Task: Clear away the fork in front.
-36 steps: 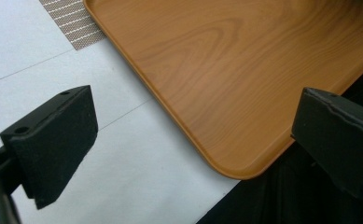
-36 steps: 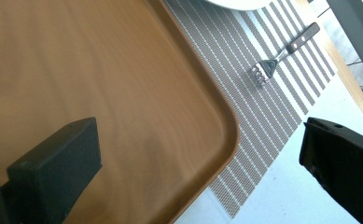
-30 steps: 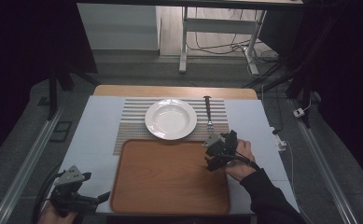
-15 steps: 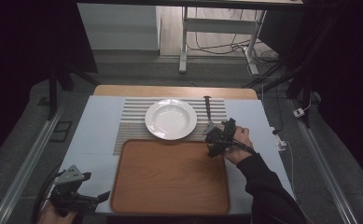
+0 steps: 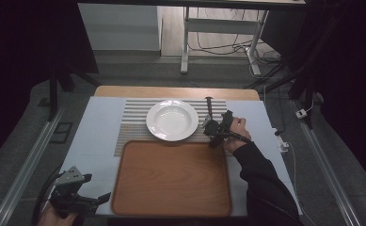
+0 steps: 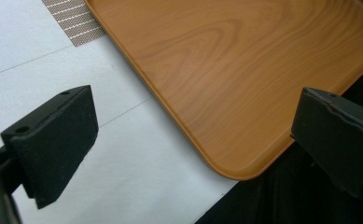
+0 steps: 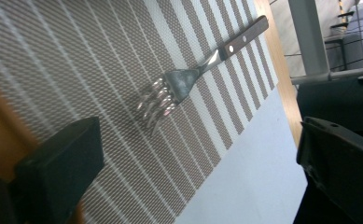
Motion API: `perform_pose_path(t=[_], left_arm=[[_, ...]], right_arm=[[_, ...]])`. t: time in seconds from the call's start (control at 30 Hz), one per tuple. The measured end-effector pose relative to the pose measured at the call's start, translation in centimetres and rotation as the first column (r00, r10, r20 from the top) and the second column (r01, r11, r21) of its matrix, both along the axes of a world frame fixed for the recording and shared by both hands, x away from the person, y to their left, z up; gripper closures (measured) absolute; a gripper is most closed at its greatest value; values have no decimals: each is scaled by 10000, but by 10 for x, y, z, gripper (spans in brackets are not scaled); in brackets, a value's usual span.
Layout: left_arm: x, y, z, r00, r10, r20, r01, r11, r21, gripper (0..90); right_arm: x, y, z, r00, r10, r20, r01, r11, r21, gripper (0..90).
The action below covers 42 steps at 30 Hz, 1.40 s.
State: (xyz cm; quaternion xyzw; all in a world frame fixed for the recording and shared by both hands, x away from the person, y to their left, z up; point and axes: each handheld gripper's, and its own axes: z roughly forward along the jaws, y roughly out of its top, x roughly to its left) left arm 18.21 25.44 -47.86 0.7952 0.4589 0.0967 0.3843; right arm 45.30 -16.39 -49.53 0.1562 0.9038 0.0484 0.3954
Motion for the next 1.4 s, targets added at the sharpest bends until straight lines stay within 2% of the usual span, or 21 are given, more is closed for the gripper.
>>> perform_pose_path(t=[0.2, 0.23, 0.3, 0.37, 0.4, 0.5, 0.57, 0.67, 0.73, 0.77, 0.83, 0.9, 0.93, 0.97, 1.03, 1.07, 1.13, 1.23, 1.27, 1.3, 1.4], left_arm=[[0, 0, 0, 10000, -10, -34, 10, 10000, -4, 11], [1, 0, 0, 10000, -9, -38, 9, 10000, -5, 11], [1, 0, 0, 10000, -15, -51, 15, 10000, -8, 12], [1, 0, 0, 10000, -18, -57, 18, 10000, -11, 12], [1, 0, 0, 10000, -16, -55, 16, 10000, -14, 12], [1, 0, 0, 10000, -28, -76, 28, 10000, -13, 13], [1, 0, 0, 10000, -32, -76, 32, 10000, -4, 13], [1, 0, 0, 10000, -41, -85, 41, 10000, 4, 14], [1, 0, 0, 9999, -45, -91, 45, 10000, 12, 14], [1, 0, 0, 9999, -47, -94, 47, 10000, 8, 14], [1, 0, 0, 9999, -48, -96, 48, 10000, 8, 14], [1, 0, 0, 9999, -52, -102, 52, 10000, 0, 14], [1, 0, 0, 9999, -52, -102, 52, 10000, 0, 14], [1, 0, 0, 10000, -25, -83, 25, 10000, 10, 14], [1, 0, 0, 10000, -13, -76, 13, 10000, 9, 13], [1, 0, 0, 10000, 5, -73, -5, 10000, 14, 13], [1, 0, 0, 10000, 32, -64, -32, 10000, 14, 10], [1, 0, 0, 10000, 26, -72, -26, 10000, 20, 10], [1, 0, 0, 10000, 23, -69, -23, 10000, 19, 10], [1, 0, 0, 10000, 22, -72, -21, 10000, 31, 11], [1, -1, 0, 10000, 6, -79, -5, 10000, 44, 11]], right_arm=[[9, 4, -14, 9983, 512, 280, -488, 9955, -816, 128], [9, 5, -15, 9978, 623, 244, -606, 9960, -664, 166], [9, 7, -18, 9967, 737, 351, -699, 9927, -986, 268], [8, 9, -23, 9936, 1018, 480, -944, 9861, -1367, 401], [7, 9, -24, 9928, 1144, 363, -1082, 9839, -1422, 440], [4, 12, -28, 9853, 1607, 578, -1459, 9680, -2043, 563], [4, 13, -32, 9824, 1850, 268, -1760, 9636, -2012, 682], [1, 14, -39, 9788, 1987, 490, -1830, 9571, -2245, 810], [0, 14, -42, 9767, 2108, 414, -1951, 9511, -2392, 867], [-2, 16, -42, 9760, 2090, 612, -1851, 9441, -2727, 885], [-2, 16, -41, 9752, 2160, 477, -1956, 9428, -2699, 896], [-4, 15, -41, 9689, 2202, 1129, -1846, 9470, -2630, 899], [-4, 16, -37, 9749, 2136, 626, -1912, 9477, -2557, 900], [-7, 16, -35, 9739, 2072, 928, -1757, 9468, -2696, 900], [-9, 16, -32, 9726, 2099, 1004, -1769, 9473, -2669, 900], [-9, 14, -32, 9685, 2202, 1162, -1880, 9527, -2388, 900], [-14, 14, -24, 9735, 2032, 1044, -1733, 9546, -2423, 900], [-20, 11, -15, 9737, 2030, 1031, -1794, 9629, -2018, 900], [-20, 9, -11, 9743, 2121, 756, -1975, 9662, -1659, 900], [-24, 9, -8, 9765, 1912, 998, -1749, 9727, -1523, 900], [-31, 4, 4, 9771, 1877, 1003, -1802, 9804, -801, 900]])
